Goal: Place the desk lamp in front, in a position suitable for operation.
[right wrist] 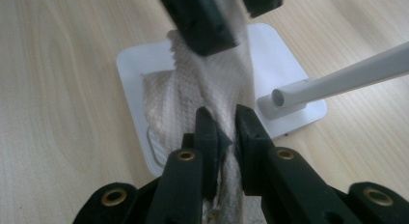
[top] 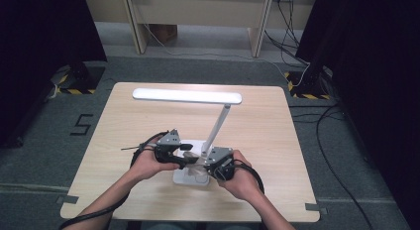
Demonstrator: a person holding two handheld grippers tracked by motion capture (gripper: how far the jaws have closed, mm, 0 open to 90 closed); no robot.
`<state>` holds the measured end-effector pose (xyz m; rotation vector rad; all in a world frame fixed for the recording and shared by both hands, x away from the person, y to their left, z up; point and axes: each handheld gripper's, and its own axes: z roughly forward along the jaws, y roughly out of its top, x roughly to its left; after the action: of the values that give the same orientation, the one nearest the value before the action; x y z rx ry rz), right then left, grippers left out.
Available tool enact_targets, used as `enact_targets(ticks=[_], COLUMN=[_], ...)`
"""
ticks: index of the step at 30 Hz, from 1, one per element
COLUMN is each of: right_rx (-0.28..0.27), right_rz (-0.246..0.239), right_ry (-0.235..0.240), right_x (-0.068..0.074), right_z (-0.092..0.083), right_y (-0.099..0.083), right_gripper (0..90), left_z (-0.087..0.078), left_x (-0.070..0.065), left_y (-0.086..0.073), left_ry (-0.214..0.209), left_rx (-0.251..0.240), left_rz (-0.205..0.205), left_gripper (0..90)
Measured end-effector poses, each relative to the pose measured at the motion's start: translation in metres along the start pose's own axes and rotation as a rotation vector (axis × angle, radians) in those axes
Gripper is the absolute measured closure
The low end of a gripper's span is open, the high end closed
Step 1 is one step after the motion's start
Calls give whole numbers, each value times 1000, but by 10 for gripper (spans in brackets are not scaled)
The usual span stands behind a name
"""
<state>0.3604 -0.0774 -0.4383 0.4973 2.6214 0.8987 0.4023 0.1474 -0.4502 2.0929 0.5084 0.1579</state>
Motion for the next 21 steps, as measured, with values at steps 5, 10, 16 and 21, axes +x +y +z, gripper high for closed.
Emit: enact_targets(ticks=[5,10,16,21], right_rx=[5,1,-1,-21], right_rz=[-5,0,7,15], right_ry=[-12,-14,-20,-28], right_x=[-1,-3,-6,-8], right_z=[1,1,0,-2], right_y=[1,1,5,11], right_gripper=[821,821,822,825], left_z=[-2,-4,-1,3], left_x=[-5,-8,-18,-24], left_y=[-3,-5,-5,-5], left_ry=[-37,-50,-19,7], left_rx=[23,41,86,107], left_rz=[28,56,143,188], left_gripper=[418,388,349,341])
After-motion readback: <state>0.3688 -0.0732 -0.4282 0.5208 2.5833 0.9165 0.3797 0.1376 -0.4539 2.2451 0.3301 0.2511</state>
